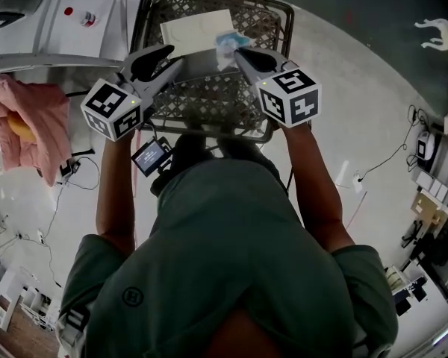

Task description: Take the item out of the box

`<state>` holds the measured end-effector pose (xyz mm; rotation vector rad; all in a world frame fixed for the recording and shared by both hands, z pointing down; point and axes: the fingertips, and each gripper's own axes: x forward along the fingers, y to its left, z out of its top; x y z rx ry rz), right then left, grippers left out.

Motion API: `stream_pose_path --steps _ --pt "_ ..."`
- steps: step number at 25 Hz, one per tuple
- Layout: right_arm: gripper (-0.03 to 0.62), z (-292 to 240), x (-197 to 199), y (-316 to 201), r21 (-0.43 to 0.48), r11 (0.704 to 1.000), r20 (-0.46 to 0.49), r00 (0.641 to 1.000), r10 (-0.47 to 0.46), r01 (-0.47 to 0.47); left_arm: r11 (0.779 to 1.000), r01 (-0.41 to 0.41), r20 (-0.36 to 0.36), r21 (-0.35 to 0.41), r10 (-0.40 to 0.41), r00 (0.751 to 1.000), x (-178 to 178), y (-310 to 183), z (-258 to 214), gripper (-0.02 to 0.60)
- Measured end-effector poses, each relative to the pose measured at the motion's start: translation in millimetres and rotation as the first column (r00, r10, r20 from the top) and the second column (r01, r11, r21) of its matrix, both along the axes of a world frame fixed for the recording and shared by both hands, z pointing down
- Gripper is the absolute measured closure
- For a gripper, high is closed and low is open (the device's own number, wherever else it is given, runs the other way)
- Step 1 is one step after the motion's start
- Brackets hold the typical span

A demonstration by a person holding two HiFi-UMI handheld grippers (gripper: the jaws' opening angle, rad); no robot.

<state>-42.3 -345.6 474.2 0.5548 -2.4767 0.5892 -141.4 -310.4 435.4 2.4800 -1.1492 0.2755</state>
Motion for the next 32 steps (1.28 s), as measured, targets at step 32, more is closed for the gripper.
stream_pose_path --steps 32 --pt "0.585 -205 54 57 0.344 0.936 0.273 0.962 -0.029 -0.069 0.956 0.008 0.025 0.292 -0.016 1.000 28 65 -158 0.482"
